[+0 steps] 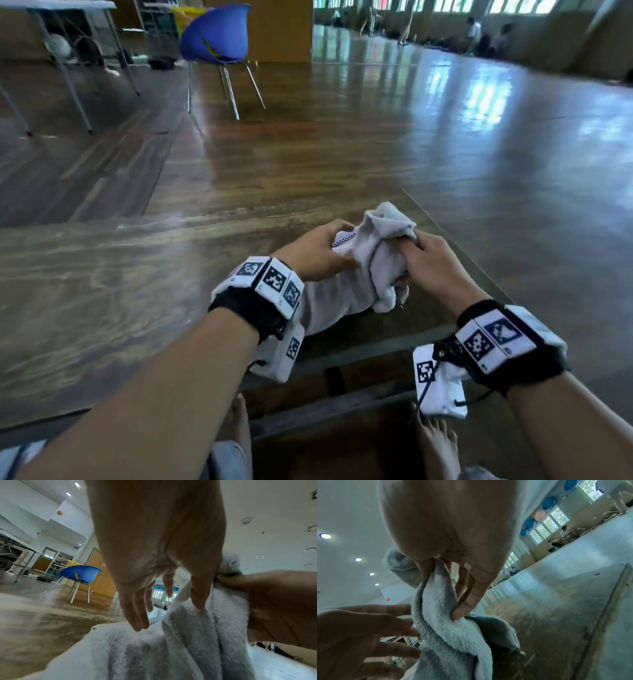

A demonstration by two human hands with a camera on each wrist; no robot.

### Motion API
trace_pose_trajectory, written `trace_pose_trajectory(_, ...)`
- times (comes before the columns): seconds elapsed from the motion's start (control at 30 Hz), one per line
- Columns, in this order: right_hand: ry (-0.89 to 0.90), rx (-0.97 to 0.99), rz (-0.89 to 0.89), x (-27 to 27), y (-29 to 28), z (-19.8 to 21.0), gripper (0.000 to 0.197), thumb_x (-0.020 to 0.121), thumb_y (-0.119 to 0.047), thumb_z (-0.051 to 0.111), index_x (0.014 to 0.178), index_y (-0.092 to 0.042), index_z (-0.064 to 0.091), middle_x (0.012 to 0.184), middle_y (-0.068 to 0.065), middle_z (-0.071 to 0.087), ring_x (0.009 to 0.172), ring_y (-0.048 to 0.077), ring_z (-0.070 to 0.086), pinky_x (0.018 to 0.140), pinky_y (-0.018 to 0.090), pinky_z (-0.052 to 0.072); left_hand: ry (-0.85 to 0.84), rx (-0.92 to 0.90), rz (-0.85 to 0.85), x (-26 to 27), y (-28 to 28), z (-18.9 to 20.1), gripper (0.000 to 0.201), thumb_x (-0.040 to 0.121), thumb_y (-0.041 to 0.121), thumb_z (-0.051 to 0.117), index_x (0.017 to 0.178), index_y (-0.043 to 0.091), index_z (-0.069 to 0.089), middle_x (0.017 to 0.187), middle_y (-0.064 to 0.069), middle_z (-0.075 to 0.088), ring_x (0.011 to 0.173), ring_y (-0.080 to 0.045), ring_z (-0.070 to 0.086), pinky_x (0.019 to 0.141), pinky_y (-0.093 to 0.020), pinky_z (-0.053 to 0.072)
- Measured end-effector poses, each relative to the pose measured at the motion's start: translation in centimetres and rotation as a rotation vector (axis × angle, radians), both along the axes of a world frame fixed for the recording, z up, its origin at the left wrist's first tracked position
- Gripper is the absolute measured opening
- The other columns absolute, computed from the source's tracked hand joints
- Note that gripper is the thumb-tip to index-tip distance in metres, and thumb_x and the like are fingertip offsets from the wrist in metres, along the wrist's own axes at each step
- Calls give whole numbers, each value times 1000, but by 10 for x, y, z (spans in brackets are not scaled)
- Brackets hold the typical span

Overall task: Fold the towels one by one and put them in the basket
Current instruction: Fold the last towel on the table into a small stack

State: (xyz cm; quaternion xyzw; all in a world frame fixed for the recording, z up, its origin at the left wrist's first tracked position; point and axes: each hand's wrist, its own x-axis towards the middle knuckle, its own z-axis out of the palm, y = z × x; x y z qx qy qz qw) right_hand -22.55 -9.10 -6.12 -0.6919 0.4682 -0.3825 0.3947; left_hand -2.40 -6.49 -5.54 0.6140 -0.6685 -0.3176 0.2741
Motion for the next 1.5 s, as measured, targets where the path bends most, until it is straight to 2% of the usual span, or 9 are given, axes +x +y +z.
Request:
trace_pose_trajectory(0.27,-63,32,126,20,-10,12,15,90,-47,55,92,-55,68,96,-17,76,91,4,73,75,36,60,76,-196,32,-5,-4,11,53,81,34,74,126,49,48,96,10,62,74,8,59,71,-20,48)
trace_pose_trajectory(0.43,-121,6,169,26,-11,14,14,87,-45,60,98,-54,63,100,-14,75,95,9,73,84,47,60,122,-234,165,-8,-3,18,26,80,30,78,105,24,70,82,-5,65,69,-12,58,74,-38,54)
trace_pose_trajectory(0.57,-120,-25,113,28,-12,12,17,95,-30,60,104,-45,61,101,-6,74,98,15,72,86,47,59,29,-307,280,-15,-4,24,14,78,38,76,83,25,71,65,10,63,58,-2,56,54,-21,42)
trace_pose_trajectory(0.8,-25,-136,-172,10,-25,13,22,89,-37,68,85,-15,67,83,-4,70,76,6,64,71,30,50,162,-164,435,-24,-11,32,9,82,24,52,85,19,58,91,-13,70,83,-37,69,77,-50,59)
trace_pose_trajectory(0.97,-70,-109,44,9,-17,17,12,88,-34,71,88,-23,71,83,-13,76,79,-2,70,68,16,51,242,-282,473,-26,-15,35,3,90,20,52,90,21,54,90,-2,68,88,-24,65,77,-40,54)
trace_pose_trajectory(1.13,-131,-74,-10,3,-20,21,35,80,-38,80,96,-15,60,100,22,71,89,31,70,83,54,58,361,-520,482,-26,-15,48,4,96,16,52,96,20,51,85,1,67,79,-19,64,73,-40,54)
trace_pose_trajectory(1.23,-168,-64,-83,-6,-27,20,34,85,-23,79,101,-24,48,101,21,69,81,20,68,65,37,59,394,-687,473,-17,-15,56,5,95,11,54,100,11,54,93,0,65,90,-17,63,87,-41,53)
trace_pose_trajectory(1.4,52,-36,-147,-15,-30,13,27,87,-28,76,107,-22,58,94,-2,71,83,12,70,64,26,54,262,-701,405,-10,-13,52,31,92,5,58,121,12,55,113,16,52,102,23,45,98,-7,37)
trace_pose_trajectory(1.5,227,25,-101,-21,-28,7,24,90,-37,70,77,-17,68,68,-2,71,65,14,69,49,22,48,78,-495,369,-6,-13,43,64,86,0,59,139,29,39,140,0,43,126,4,44,114,-30,35)
